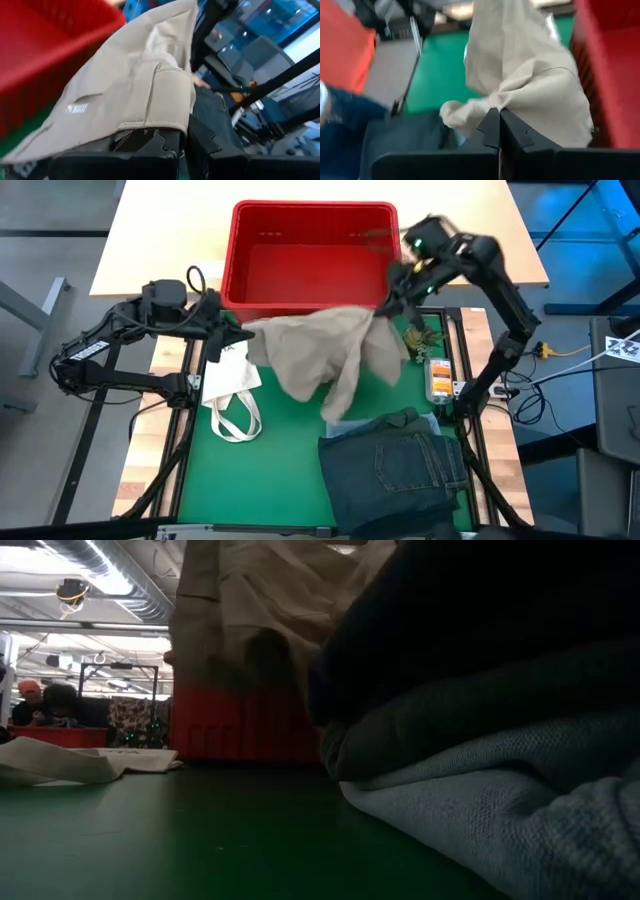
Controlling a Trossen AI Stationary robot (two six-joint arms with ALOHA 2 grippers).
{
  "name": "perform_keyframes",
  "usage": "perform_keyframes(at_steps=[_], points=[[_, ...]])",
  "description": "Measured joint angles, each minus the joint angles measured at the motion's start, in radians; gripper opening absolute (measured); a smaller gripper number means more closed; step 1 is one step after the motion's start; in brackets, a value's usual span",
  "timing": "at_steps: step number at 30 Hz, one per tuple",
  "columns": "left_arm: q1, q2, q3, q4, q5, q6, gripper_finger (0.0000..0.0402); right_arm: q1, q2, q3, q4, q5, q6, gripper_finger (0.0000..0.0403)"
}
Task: Fold Laundry from Bin
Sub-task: Remove the brown shorts from the red bin
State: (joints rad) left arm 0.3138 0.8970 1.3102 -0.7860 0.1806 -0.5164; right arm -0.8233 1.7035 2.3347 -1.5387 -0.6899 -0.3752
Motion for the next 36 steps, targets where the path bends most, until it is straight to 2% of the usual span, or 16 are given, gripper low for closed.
perform_keyframes(at_steps=[8, 14, 20, 26, 28, 33, 36], points=[[-0.008, 0.0, 0.0, -0.251, 0.05, -0.127, 0.0007, 0.24, -0.008, -0.133, -0.031, 0.382, 0.03, 0.0001], [-0.06, 0.007, -0.007, -0.395, 0.033, -0.256, 0.0007, 0.273, -0.055, -0.332, 0.002, 0.433, 0.005, 0.0001], [-0.131, 0.035, -0.085, -0.409, -0.079, -0.328, 0.0007, 0.274, -0.109, -0.561, 0.173, 0.436, -0.001, 0.0001], [-0.191, 0.109, -0.197, -0.396, -0.175, -0.362, 0.0007, 0.274, -0.11, -0.748, 0.245, 0.447, -0.012, 0.0001], [-0.204, 0.139, -0.232, -0.391, -0.227, -0.356, 0.0007, 0.275, -0.11, -0.819, 0.292, 0.498, -0.04, 0.0001], [-0.213, 0.199, -0.292, -0.356, -0.413, -0.345, 0.0007, 0.275, -0.109, -0.958, 0.441, 0.713, -0.021, 0.0001], [-0.209, 0.224, -0.302, -0.352, -0.483, -0.335, 0.0007, 0.274, -0.109, -0.983, 0.492, 0.744, 0.05, 0.0001]])
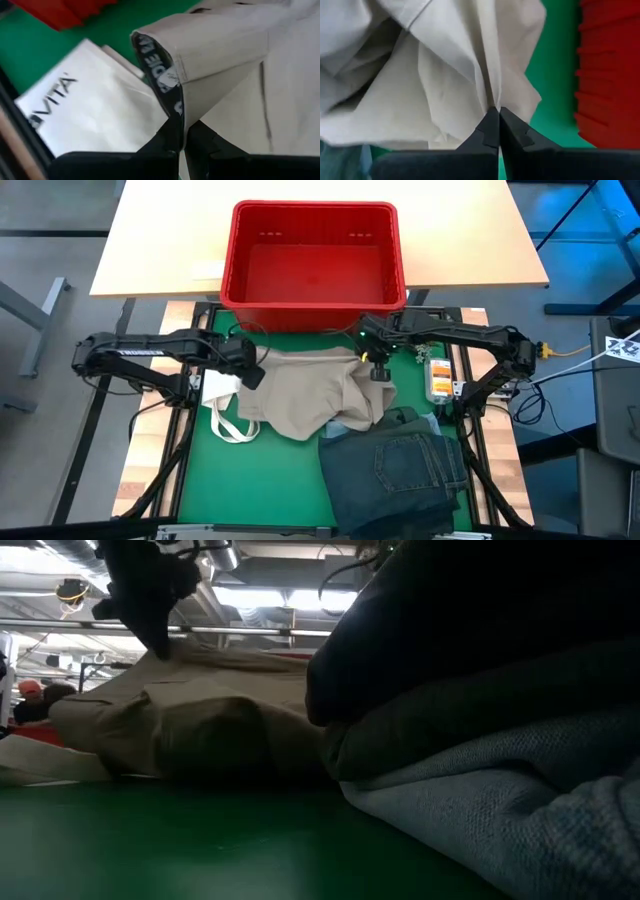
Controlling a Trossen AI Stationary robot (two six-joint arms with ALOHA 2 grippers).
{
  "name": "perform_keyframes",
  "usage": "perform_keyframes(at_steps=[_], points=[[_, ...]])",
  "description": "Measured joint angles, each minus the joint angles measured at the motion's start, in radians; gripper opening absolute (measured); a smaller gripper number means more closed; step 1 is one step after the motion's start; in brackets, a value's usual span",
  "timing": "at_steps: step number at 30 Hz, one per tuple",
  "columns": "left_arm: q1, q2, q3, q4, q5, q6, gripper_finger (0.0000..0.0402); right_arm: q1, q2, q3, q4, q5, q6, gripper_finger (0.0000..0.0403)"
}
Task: Fold Laundry from Bin
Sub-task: Remove the brown shorts from the red bin, then fold the brown shorts
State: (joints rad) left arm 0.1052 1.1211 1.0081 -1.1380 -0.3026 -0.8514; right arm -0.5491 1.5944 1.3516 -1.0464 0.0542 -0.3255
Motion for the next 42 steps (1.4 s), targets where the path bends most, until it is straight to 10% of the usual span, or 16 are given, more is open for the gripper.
perform_keyframes(at_steps=[10, 24, 35, 42], points=[[0.003, 0.012, 0.0, -0.005, -0.176, 0.023, 0.0007, 0.0, 0.0, -0.001, 0.054, 0.004, 0.031, 0.0013], [0.004, 0.012, 0.0, -0.006, -0.271, 0.024, 0.0007, -0.001, 0.0, 0.008, 0.085, 0.142, 0.093, 0.0222], [0.009, 0.012, 0.0, -0.006, -0.29, 0.076, 0.0007, 0.0, 0.0, 0.139, 0.037, 0.154, 0.206, 0.0252], [0.008, 0.012, 0.0, -0.006, -0.282, 0.077, 0.0007, 0.044, 0.0, 0.184, -0.128, -0.094, 0.537, 0.0253]])
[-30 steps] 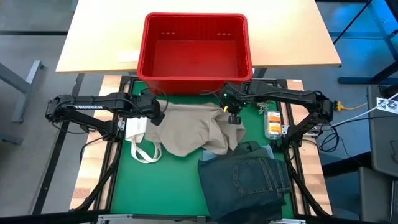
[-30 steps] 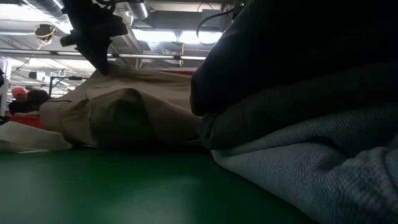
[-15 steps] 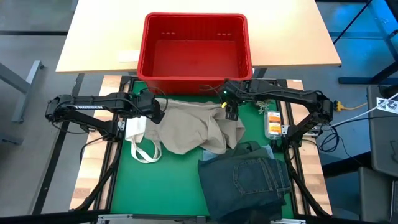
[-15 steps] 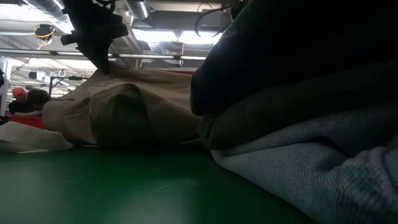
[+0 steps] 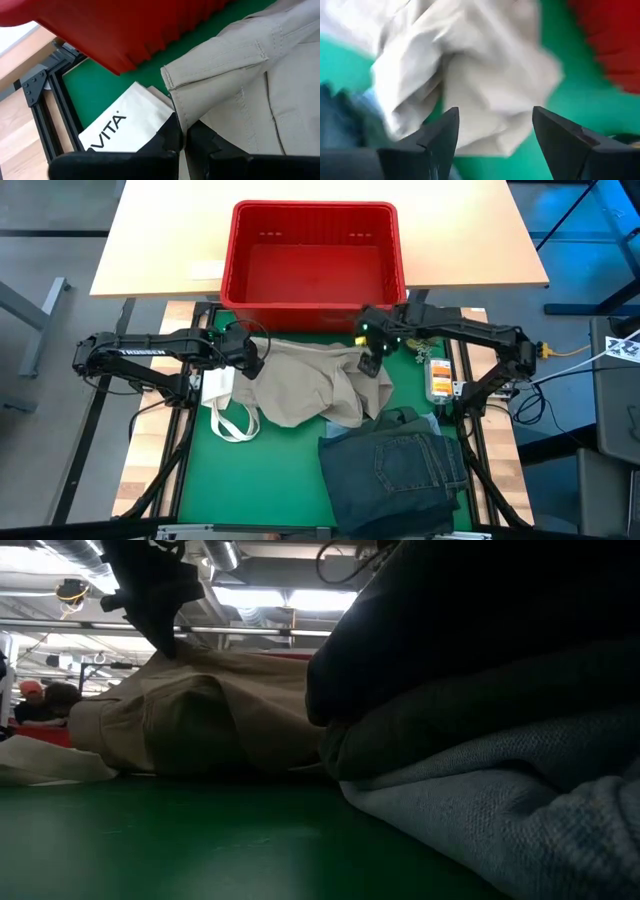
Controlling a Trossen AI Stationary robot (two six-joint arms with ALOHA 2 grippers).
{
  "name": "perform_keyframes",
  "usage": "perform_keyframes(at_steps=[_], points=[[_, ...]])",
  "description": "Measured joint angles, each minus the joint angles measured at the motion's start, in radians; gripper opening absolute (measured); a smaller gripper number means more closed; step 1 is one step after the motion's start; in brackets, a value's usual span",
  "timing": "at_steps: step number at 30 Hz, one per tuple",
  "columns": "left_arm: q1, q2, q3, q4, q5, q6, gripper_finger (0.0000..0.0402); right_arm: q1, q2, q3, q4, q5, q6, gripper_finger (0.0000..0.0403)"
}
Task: Fold Laundry from Bin
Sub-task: Fold the brown shorts
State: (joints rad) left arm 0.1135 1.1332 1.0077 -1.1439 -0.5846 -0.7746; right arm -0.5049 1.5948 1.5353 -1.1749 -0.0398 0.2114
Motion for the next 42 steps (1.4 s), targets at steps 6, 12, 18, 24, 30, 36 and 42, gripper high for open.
perform_keyframes(at_steps=[6, 12, 18, 24, 30, 36, 42], points=[[0.0, 0.0, 0.0, 0.0, 0.001, 0.0, 0.0007, 0.162, 0.0, -0.097, 0.04, -0.017, 0.084, 0.0253], [0.0, 0.0, 0.0, 0.0, 0.001, 0.0, 0.0007, 0.302, 0.001, -0.175, 0.073, 0.022, 0.261, 0.0253], [0.0, 0.0, 0.0, 0.0, 0.001, 0.0, 0.0007, 0.384, 0.0, -0.266, 0.257, 0.028, 0.363, 0.0253], [-0.001, 0.0, 0.0, 0.0, 0.001, 0.001, 0.0007, 0.407, 0.0, -0.365, 0.408, 0.029, 0.437, 0.0253], [-0.001, 0.0, 0.0, 0.0, 0.002, 0.001, 0.0007, 0.407, 0.0, -0.413, 0.425, 0.077, 0.513, 0.0253], [-0.001, 0.0, 0.0, 0.0, 0.002, 0.001, 0.0007, 0.407, 0.009, -0.437, 0.448, 0.081, 0.527, 0.0253], [-0.001, 0.0, 0.0, 0.0, 0.002, 0.001, 0.0007, 0.407, 0.021, -0.482, 0.556, 0.047, 0.529, 0.0252]])
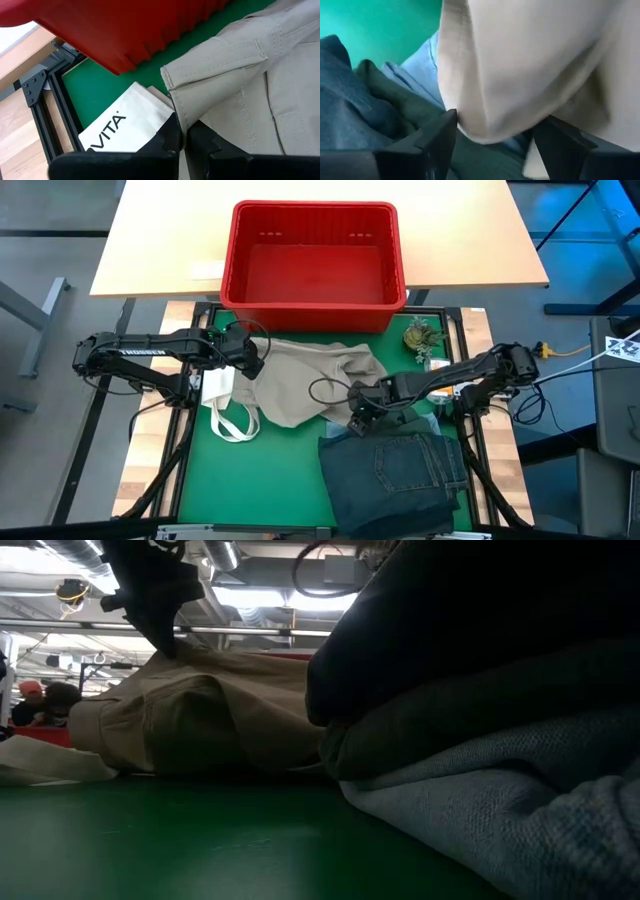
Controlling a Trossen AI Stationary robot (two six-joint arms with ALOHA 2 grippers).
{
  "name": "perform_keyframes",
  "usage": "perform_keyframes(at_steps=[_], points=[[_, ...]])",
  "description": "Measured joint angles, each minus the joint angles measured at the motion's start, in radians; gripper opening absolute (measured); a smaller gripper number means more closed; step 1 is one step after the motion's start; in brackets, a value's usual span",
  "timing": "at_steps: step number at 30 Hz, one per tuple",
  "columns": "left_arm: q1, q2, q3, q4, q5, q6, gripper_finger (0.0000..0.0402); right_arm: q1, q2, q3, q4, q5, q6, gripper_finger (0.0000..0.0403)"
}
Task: Fold Laundry from Bin
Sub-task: Fold the brown shorts
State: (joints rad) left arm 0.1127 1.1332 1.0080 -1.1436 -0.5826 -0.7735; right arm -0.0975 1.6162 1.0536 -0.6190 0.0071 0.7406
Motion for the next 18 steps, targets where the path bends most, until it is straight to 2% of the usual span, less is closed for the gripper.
perform_keyframes(at_steps=[3, 5, 8, 12, 13, 18], points=[[0.0, 0.0, 0.0, 0.0, -0.002, 0.001, 0.0007, 0.0, 0.006, -0.005, -0.029, -0.011, -0.003, 0.0239], [0.0, 0.0, 0.0, 0.001, -0.011, 0.026, 0.0007, 0.0, 0.006, -0.003, -0.007, -0.023, -0.013, 0.0213], [0.0, 0.0, 0.0, 0.001, -0.034, 0.049, 0.0007, -0.001, 0.006, -0.001, -0.012, -0.042, -0.042, 0.0147], [0.0, 0.0, 0.0, 0.002, -0.075, 0.051, 0.0007, -0.001, 0.006, 0.025, -0.016, -0.045, -0.117, 0.0032], [0.0, 0.0, 0.0, 0.002, -0.083, 0.051, 0.0007, -0.001, 0.006, 0.041, -0.032, -0.045, -0.142, 0.0017], [0.0, 0.0, 0.0, 0.001, -0.095, 0.051, 0.0007, -0.01, -0.009, 0.205, -0.209, -0.007, -0.241, 0.0031]])
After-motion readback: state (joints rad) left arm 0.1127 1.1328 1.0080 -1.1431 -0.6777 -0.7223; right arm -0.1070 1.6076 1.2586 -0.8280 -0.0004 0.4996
